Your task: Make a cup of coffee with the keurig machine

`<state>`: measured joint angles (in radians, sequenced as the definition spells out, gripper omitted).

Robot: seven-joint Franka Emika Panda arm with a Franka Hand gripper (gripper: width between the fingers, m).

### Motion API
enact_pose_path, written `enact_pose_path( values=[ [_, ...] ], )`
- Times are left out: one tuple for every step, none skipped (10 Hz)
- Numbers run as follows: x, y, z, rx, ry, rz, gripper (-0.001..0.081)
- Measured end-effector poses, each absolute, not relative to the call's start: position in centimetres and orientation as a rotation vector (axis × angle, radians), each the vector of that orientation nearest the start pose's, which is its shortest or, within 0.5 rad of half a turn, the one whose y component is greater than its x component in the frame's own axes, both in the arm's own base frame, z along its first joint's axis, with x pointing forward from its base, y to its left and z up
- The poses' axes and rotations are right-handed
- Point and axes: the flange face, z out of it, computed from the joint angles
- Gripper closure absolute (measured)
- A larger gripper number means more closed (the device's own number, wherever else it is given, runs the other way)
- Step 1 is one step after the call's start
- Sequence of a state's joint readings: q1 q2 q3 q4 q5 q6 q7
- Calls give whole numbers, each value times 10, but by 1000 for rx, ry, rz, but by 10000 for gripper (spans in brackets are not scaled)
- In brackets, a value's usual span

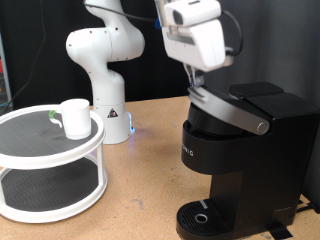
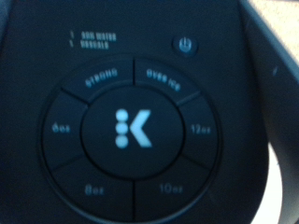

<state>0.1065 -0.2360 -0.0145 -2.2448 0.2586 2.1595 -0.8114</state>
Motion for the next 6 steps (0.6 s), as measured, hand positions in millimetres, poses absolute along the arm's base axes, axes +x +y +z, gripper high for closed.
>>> enact_pose_path(
  values=[
    [491, 50, 465, -2751, -1114, -316, 804],
    [493, 50, 449, -2758, -1109, -308, 804],
    [495, 51, 435, -2767, -1105, -309, 804],
    [498, 51, 424, -2777, -1101, -321, 804],
    [501, 52, 425, -2783, -1102, -346, 804],
    [502, 52, 425, -2784, -1103, -351, 804]
  ],
)
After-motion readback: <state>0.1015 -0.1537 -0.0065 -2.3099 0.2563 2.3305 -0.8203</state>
